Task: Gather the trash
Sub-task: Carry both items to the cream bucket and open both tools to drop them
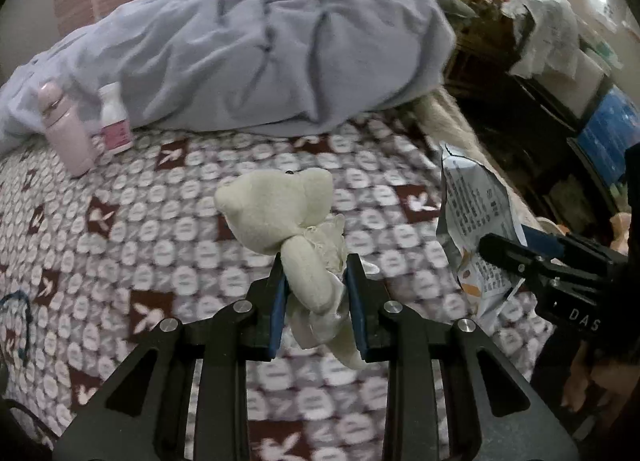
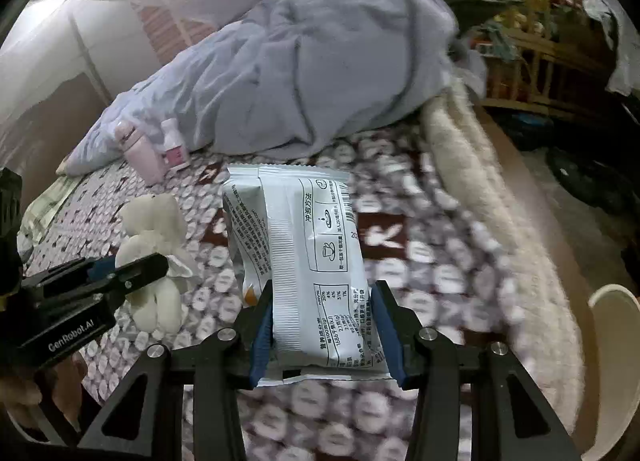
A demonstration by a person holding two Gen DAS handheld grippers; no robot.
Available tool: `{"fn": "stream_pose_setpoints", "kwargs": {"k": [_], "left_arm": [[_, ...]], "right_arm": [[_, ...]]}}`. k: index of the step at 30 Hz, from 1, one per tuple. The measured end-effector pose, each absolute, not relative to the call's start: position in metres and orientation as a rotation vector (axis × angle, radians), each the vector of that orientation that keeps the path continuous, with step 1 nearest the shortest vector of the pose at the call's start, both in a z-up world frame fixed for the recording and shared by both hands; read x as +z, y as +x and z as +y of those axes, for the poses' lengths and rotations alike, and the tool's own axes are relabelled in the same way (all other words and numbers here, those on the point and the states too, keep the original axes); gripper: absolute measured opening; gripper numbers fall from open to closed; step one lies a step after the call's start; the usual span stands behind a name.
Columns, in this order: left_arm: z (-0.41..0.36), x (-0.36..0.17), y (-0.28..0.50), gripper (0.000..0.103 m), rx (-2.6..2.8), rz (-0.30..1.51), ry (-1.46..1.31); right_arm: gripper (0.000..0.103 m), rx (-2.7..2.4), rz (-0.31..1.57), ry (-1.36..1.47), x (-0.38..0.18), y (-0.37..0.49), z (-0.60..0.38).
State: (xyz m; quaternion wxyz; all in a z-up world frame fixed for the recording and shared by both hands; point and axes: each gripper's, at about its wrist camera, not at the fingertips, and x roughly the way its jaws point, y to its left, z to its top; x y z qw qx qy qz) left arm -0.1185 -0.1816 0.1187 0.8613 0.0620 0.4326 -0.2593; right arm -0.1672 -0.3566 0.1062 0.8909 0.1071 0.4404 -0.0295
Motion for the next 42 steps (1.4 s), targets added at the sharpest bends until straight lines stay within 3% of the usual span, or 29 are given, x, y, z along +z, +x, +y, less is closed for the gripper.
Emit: {"fn": "stream_pose_setpoints", "kwargs": {"k": [22, 42], "left_arm": [[-0.351, 0.131, -0.178, 0.025, -0.861, 0.891, 0.266], [-0.478, 0.128, -0.215, 0.025, -1.052, 0.956, 0.338]], "right_arm": [[0.046, -0.399, 0.831, 0.35, 0.135, -0.283, -0.506], [0.046, -0.632, 0.828, 0.46, 0.122, -0.357, -0.599]]}}
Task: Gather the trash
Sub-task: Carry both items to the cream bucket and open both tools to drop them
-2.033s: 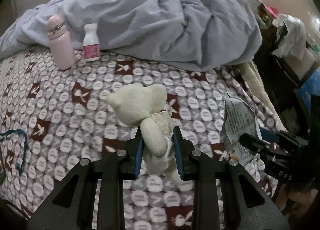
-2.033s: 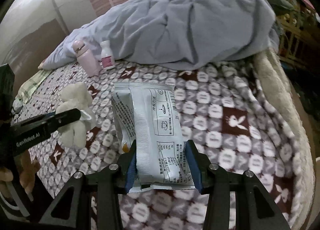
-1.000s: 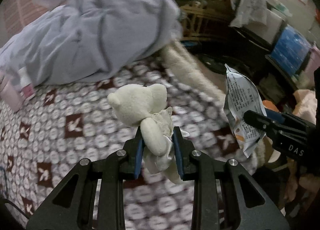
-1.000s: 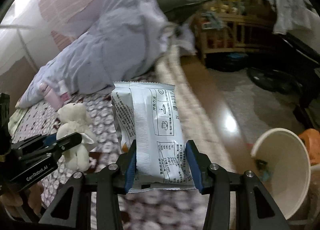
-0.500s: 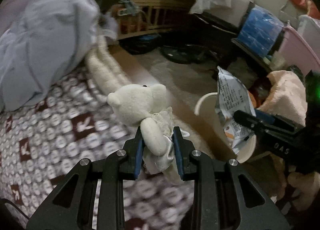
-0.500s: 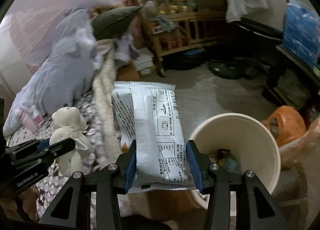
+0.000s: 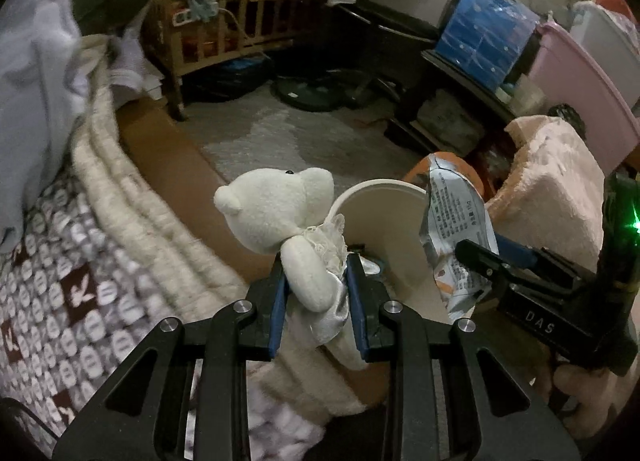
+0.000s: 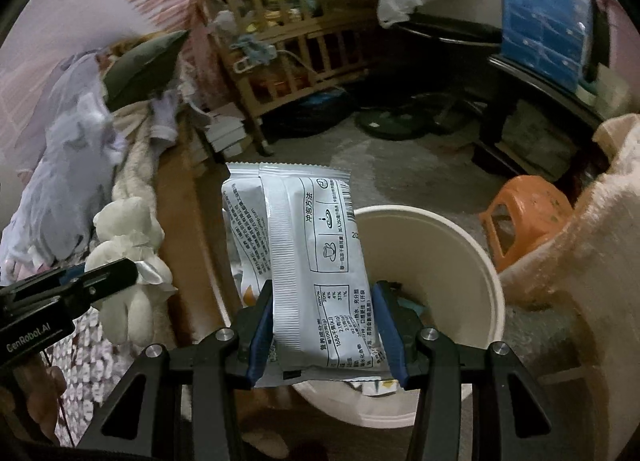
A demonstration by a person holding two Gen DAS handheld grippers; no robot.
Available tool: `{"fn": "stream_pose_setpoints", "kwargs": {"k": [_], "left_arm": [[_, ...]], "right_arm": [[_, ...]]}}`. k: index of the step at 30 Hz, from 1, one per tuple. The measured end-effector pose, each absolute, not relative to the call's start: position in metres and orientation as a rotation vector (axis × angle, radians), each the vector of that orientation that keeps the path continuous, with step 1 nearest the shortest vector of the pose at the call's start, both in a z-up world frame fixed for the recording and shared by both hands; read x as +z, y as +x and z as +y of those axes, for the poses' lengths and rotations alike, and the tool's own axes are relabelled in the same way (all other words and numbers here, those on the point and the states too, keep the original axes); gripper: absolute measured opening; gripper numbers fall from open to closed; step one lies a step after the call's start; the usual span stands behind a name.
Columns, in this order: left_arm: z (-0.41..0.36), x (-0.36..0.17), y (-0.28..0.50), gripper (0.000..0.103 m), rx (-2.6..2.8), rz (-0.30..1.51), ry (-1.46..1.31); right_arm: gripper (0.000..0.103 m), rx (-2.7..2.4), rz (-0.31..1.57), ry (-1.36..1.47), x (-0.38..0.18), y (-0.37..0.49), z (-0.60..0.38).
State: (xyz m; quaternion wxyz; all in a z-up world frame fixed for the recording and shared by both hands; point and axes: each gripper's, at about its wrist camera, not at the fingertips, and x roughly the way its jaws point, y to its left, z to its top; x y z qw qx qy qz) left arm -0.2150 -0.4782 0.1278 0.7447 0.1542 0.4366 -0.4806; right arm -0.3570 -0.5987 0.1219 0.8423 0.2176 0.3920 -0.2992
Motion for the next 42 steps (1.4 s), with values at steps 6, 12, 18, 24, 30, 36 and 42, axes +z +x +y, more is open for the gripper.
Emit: {"fn": "stream_pose_setpoints", "kwargs": {"k": [6, 12, 18, 24, 30, 36, 42], "left_arm": [[-0.499, 0.119, -0.224, 0.025, -1.069, 0.965, 0.373], [-0.513, 0.111, -0.226, 0.025, -1.075, 0.975, 0.392], [-0.521, 0.105, -0.228, 0.026, -1.081, 0.989, 0.396], [-0.529, 0.1, -0.232, 0.026, -1.095, 0.995, 0.403], [-0.534, 0.099, -0.234, 0.026, -1.099, 0.989, 0.412], [-0.533, 0.099, -0.232, 0.031, -1.117, 0.991, 0.384], [-0.527, 0.106, -0.232, 0.056, -1.148, 0.964, 0.314]], "right_arm": [[0.046, -0.665, 0.828, 0.497, 0.113, -0.372, -0.613], [0.046, -0.687, 0.829, 0.523, 0.107, -0.382, -0.622], [0.046, -0.7, 0.832, 0.541, 0.103, -0.385, -0.628], [0.046, -0.713, 0.83, 0.553, 0.1, -0.391, -0.631], [0.046, -0.721, 0.831, 0.565, 0.096, -0.394, -0.634], [0.046, -0.729, 0.836, 0.571, 0.093, -0.393, -0.635], [0.051, -0.768, 0.845, 0.591, 0.089, -0.395, -0.64]]}}
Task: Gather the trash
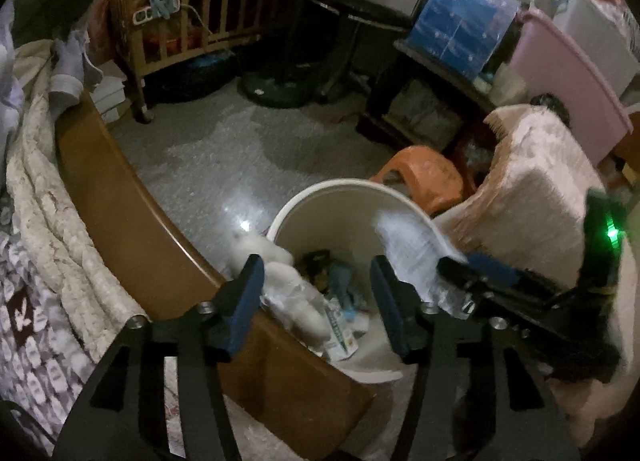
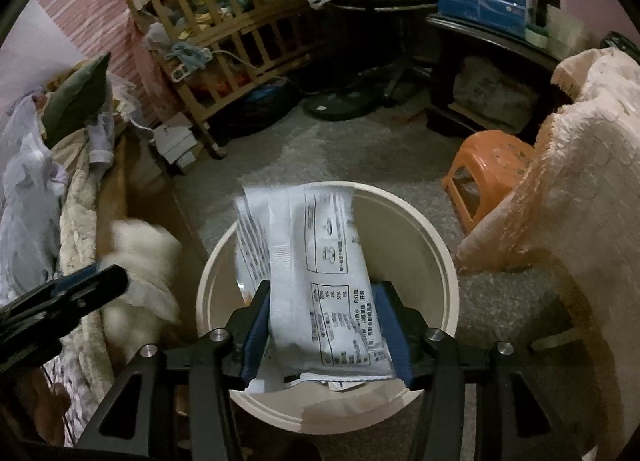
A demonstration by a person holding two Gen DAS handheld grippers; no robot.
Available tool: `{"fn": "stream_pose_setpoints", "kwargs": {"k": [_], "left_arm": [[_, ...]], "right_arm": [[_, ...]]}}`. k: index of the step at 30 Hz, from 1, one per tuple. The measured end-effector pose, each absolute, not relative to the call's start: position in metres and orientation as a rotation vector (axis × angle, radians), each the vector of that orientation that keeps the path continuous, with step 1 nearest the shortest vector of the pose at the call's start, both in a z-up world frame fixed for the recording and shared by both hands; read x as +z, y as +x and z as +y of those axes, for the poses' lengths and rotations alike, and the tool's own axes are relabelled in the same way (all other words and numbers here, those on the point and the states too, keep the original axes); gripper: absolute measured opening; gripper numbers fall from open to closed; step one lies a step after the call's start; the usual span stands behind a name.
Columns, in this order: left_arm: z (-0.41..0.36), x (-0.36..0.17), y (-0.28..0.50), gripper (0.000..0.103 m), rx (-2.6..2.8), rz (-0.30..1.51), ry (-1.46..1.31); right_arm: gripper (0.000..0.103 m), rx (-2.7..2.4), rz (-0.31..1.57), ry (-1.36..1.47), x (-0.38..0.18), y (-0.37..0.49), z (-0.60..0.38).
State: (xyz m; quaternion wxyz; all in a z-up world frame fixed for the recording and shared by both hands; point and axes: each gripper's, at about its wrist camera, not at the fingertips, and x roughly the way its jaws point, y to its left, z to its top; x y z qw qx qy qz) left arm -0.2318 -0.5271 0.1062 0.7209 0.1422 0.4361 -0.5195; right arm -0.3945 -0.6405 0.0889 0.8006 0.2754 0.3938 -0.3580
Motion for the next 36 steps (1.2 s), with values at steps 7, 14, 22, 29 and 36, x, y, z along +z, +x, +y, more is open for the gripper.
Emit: {"fn": "stream_pose_setpoints", "kwargs": {"k": [7, 14, 22, 29, 36], "left_arm": [[-0.516, 0.113, -0.229, 0.057, -1.107, 0.924, 0.322], [-0.494, 0.126, -0.237, 0.057, -1.099, 0.845, 0.348], [-0.483, 0.152, -0.24, 0.057, -1.217, 0.853, 0.288], [-0.472, 0.178, -0.23, 0.058, -1.246, 0.855, 0.221], [-0.463, 0.183, -0.24, 0.058, -1.162, 0.737, 0.313]], "right_arm": [[0.061, -0.746, 0.827, 0.611, 0.091, -0.394, -0.634], [0.061, -0.744, 0.776, 0.553, 0.113, -0.389, -0.616], [0.061, -0.755, 0.714, 0.526, 0.141, -0.394, -0.604], [0.061, -0.755, 0.702, 0.517, 0.147, -0.399, -0.6], [0.061, -0.755, 0.662, 0.48, 0.15, -0.398, -0.588]]}}
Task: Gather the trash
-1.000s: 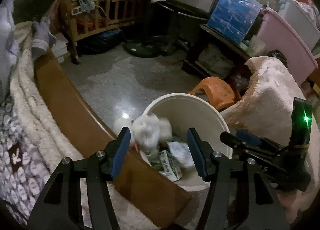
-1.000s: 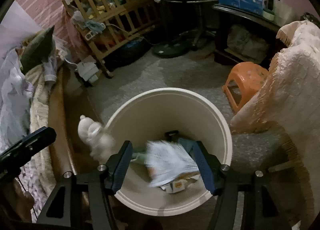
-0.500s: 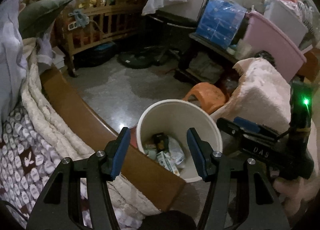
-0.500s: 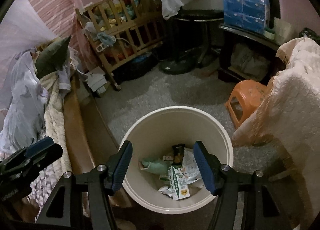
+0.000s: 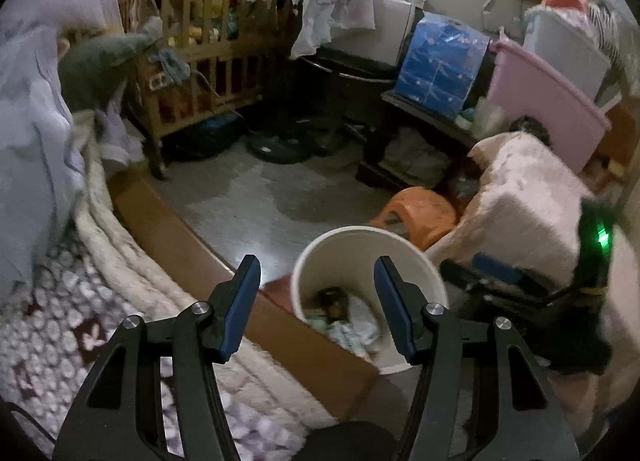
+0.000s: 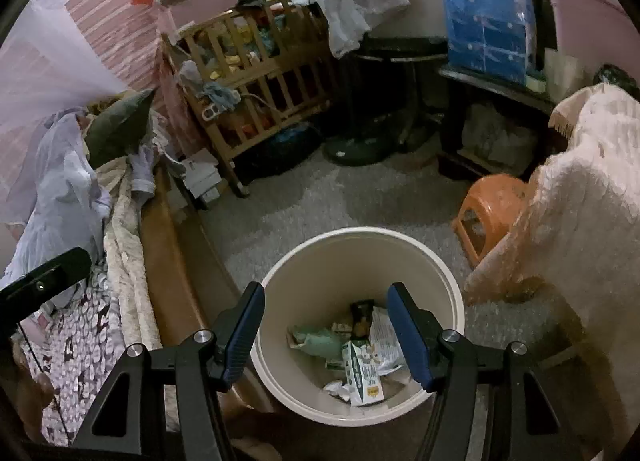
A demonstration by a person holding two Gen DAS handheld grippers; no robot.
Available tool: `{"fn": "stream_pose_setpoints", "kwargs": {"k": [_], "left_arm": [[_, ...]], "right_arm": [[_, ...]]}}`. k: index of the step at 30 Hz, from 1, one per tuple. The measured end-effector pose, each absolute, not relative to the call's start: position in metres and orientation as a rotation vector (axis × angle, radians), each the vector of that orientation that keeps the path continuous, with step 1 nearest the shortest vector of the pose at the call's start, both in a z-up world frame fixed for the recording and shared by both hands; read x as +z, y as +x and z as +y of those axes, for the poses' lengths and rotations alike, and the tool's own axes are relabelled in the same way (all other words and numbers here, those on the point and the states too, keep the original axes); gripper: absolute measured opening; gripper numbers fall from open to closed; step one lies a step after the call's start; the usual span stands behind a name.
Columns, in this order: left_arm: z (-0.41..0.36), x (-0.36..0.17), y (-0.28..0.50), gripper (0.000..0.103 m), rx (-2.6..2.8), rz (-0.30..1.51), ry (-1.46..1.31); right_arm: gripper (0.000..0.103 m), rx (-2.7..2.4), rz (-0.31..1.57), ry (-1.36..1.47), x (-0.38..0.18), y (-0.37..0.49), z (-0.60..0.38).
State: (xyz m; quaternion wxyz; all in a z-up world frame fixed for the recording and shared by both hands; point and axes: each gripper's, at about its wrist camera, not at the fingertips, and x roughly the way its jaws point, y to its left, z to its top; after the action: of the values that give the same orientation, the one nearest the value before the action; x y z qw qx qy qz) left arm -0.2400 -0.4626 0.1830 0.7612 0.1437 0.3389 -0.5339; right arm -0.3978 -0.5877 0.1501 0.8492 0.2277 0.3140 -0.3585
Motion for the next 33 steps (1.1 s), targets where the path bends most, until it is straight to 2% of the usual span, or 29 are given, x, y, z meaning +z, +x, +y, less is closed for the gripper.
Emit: {"fn": "stream_pose_setpoints", "kwargs": {"k": [11, 33], "left_arm": [[-0.444, 0.177, -0.246, 0.058, -1.095, 0.693, 0.309], [-0.415, 0.197, -0.25, 0.058, -1.032, 0.605, 0.256]], "right_arm": [[0.068, -0.79, 0.61, 0.349, 0.173, -0.392, -0.56], [0.073, -0.801, 0.535, 0.276, 0.207, -0.389, -0.529]]}}
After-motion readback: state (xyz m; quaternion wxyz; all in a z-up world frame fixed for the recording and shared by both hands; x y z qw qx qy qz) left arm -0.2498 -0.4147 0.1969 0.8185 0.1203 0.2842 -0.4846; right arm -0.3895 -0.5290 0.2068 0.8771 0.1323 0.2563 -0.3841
